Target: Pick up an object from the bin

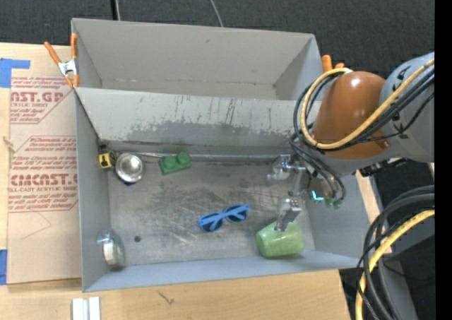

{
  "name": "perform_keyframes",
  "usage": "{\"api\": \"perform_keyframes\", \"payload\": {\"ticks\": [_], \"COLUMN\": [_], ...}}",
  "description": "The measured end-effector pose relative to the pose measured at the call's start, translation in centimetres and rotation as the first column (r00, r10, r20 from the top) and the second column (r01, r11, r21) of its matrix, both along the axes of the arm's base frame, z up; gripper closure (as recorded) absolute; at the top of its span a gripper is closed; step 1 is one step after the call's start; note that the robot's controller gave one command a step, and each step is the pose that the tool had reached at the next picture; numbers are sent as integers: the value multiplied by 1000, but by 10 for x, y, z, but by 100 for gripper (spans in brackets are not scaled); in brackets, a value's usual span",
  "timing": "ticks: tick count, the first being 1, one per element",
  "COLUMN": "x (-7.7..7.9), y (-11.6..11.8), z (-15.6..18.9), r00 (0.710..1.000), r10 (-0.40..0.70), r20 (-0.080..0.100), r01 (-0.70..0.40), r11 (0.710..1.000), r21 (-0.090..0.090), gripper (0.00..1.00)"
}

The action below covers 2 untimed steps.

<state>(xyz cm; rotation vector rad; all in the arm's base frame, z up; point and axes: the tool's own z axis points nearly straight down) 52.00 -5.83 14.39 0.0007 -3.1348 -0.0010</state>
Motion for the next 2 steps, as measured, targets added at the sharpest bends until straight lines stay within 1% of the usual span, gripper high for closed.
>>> {"api": "perform_keyframes", "payload": {"ticks": [1,2], "x": [19,-12], "y": [70,86], "z": [-71,-43], "r00": [973,951], "r10": [232,308], "r20": [14,7], "r01": [-232,-308], "r11": [973,951], "r21": [-3,0], "gripper": [0,0]}}
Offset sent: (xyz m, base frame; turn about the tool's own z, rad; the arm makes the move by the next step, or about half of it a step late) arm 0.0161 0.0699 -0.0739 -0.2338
